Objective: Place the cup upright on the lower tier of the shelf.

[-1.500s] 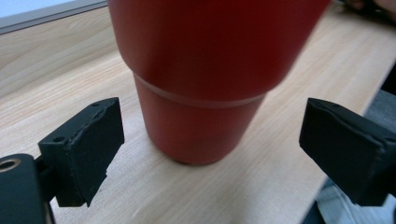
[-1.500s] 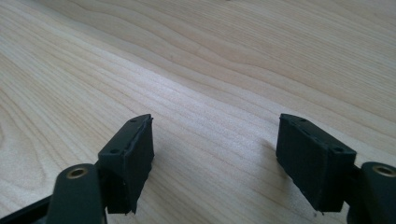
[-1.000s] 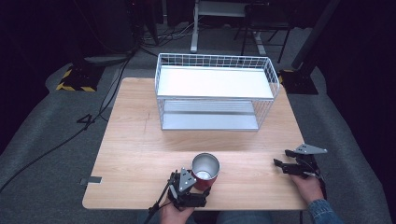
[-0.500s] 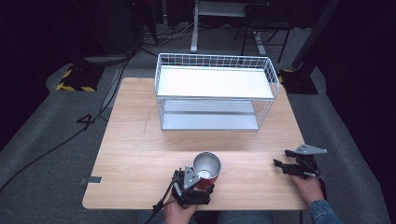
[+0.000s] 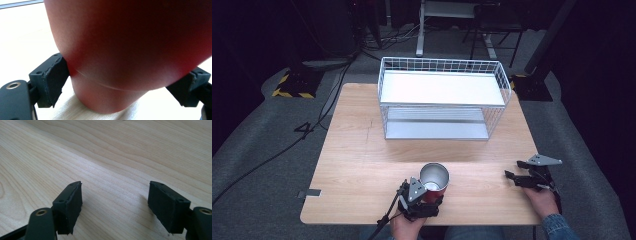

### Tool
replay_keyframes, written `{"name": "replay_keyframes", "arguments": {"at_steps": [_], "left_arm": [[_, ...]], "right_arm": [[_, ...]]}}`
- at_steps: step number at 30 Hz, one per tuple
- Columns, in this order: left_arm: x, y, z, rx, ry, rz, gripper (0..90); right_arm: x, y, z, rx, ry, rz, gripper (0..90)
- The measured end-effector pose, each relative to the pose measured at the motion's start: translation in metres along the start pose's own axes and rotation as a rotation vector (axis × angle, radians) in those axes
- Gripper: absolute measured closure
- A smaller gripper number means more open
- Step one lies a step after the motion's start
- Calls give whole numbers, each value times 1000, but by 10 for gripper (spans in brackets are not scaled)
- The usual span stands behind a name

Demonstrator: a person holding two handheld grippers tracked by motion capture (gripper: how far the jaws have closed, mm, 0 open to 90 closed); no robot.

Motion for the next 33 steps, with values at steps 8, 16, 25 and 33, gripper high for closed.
{"name": "replay_keyframes", "arguments": {"at_steps": [8,16,25,33], "left_arm": [[-3,-2,-3,6,2,-6,135],[-1,-7,-5,-62,-5,-70,164],[0,-8,-4,-95,-5,-91,168],[3,-8,-6,-83,-20,-76,169]], "right_arm": [[0,0,0,0,1,-1,282],[0,0,0,1,1,-2,282],[0,0,0,2,1,-3,282],[0,0,0,1,1,-3,282]]}}
Point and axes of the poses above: each handheld gripper's, and its own axes: x roughly backward along the jaws, z roughly out of its underside, y roughly to its left, the point moved 4 cm from there along -x, roughly forward along the jaws, and after that the axes turned 12 degrees about -x, right-handed, at the moved point
